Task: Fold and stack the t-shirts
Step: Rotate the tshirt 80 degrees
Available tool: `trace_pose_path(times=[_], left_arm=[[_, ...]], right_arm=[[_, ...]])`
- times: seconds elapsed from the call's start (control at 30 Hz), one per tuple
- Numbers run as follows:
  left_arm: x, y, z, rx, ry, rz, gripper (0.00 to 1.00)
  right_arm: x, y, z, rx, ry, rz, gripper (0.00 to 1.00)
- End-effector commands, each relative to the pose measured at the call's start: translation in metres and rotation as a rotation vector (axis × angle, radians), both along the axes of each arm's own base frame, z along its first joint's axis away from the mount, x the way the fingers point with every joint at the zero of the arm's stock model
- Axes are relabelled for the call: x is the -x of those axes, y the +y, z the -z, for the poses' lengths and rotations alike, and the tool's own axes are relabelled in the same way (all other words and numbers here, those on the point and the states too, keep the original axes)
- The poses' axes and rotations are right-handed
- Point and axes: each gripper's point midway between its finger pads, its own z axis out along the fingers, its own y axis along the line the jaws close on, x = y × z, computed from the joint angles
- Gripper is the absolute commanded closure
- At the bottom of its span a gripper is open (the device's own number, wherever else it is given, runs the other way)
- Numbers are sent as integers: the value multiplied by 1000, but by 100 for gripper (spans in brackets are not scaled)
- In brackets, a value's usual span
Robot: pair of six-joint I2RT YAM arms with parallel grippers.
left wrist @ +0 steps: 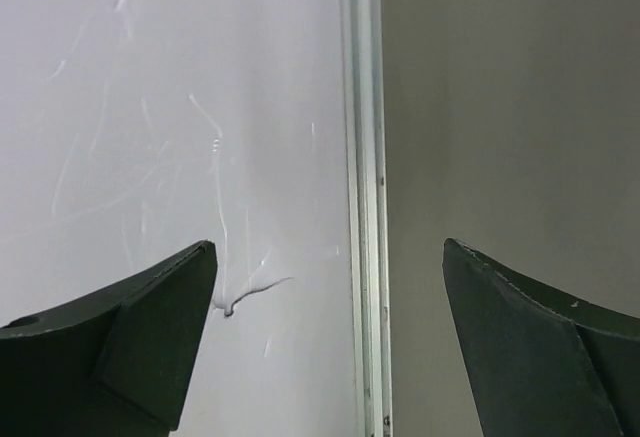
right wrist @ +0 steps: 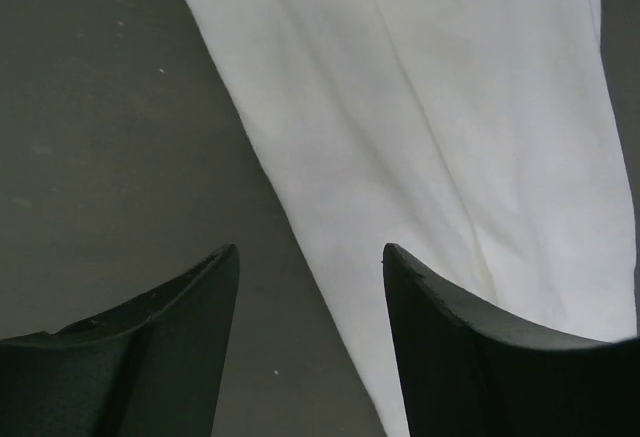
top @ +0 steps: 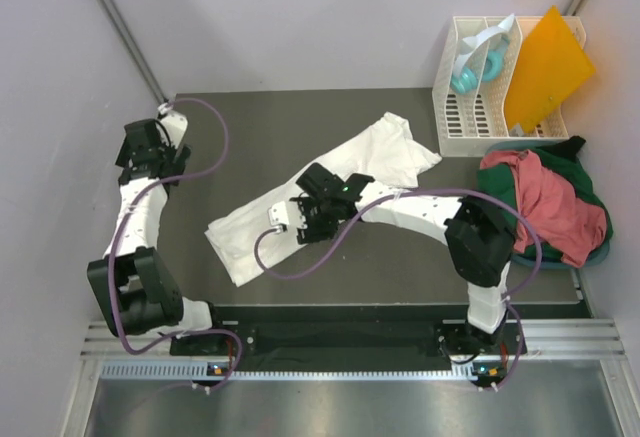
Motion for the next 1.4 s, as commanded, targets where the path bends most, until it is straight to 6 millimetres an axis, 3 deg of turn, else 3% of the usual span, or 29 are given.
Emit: trace_pose_path(times=[0.0,0.23,0.53,0.73,1.13,1.23,1.37], left_arm=[[2,9,-19,95,-42,-102,1],[3,20,-54,89,-81,-138,1],[7,20,-81,71,-112,-125,1],[12,16,-88,67,-126,-108,1],[13,12,-91,78,-126,-91,1],[13,13,-91,70,-127,-89,1],[13,12,-91,81,-130,-86,1]], right_arm=[[17,33,-8,-28,-37,-136,40],[61,78,10,-53,-14,-286,39],[80,114,28,-73,10,-319,39],[78,113,48,-50,18,-302,46],[77,105,77,-11,50,-281,70],[74,103,75,-15,33,-271,67],[70,101,73,-19,17,-263,55]])
